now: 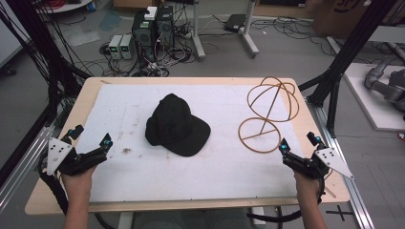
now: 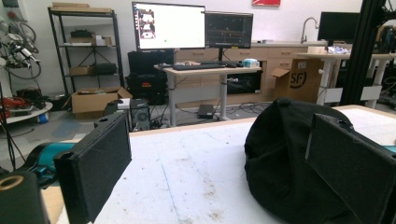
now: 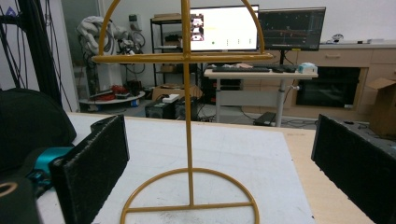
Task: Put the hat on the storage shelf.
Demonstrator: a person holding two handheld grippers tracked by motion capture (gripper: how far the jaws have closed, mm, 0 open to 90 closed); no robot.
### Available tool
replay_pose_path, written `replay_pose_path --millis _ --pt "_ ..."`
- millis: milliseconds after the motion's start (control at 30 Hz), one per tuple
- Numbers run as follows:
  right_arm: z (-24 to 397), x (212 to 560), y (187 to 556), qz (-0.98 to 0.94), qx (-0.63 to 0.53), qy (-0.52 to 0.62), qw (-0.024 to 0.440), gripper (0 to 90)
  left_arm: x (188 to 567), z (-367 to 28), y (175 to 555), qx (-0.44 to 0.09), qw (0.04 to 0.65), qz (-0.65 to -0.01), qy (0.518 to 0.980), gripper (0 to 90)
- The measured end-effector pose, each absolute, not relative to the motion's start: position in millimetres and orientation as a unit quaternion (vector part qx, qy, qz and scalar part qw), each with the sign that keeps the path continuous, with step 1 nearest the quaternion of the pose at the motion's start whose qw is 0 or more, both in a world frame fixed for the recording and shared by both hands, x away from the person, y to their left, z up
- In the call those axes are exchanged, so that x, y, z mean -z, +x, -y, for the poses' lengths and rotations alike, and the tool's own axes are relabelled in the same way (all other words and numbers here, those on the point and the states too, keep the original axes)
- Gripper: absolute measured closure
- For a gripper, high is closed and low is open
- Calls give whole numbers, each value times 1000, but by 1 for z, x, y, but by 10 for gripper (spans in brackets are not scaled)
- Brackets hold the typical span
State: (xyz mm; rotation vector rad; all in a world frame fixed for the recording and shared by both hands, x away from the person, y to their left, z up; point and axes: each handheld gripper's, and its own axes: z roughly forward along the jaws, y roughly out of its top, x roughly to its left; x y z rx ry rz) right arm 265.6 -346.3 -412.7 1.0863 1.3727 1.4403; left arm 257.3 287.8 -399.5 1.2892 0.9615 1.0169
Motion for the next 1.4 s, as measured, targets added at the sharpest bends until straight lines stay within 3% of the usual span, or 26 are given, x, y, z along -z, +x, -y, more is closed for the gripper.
replay_pose_path --millis 400,1400 --pt "344 409 270 -553 -573 435 421 35 390 -284 264 -428 588 -402 556 70" --pt "343 409 272 -554 -571 436 421 35 376 -239 321 -312 622 -343 631 65"
